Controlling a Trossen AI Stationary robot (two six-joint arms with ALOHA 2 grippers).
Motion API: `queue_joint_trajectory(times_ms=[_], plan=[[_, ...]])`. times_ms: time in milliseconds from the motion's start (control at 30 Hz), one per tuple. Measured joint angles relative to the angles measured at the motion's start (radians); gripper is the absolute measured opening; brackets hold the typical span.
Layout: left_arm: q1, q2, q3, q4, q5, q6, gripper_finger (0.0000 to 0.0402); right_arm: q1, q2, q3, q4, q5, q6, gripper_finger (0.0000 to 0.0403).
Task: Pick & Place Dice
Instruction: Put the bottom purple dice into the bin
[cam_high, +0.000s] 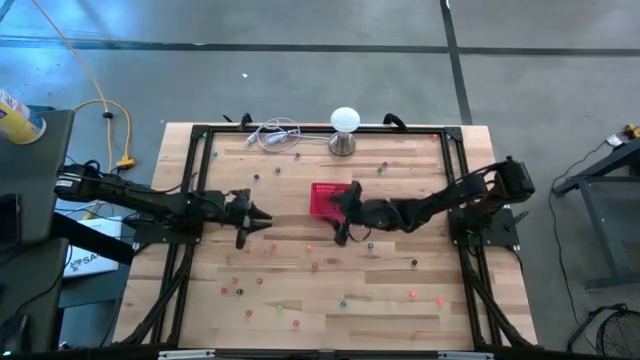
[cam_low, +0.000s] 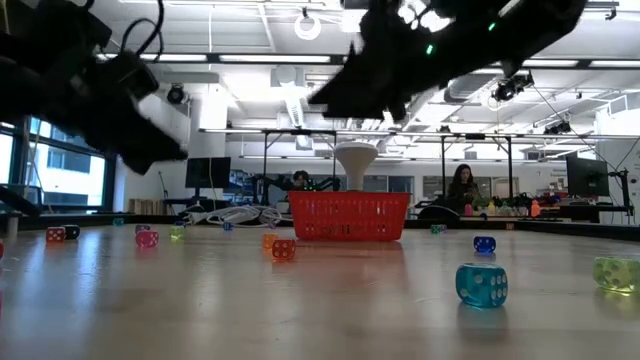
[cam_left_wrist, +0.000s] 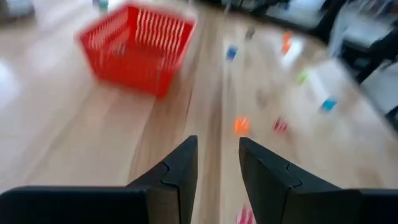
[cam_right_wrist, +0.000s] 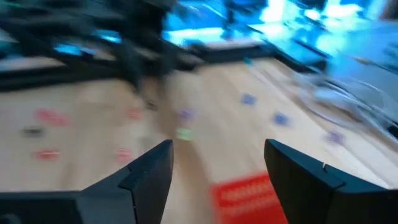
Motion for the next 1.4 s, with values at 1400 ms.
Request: queue_joint_trajectory(times_ms=[1400], plan=[[0.036,0.057,0.391,-1.081,-0.352,-0.42,0.0113,0.296,0.0,0.0,-0.013,0.288,-0.016,0.0242]])
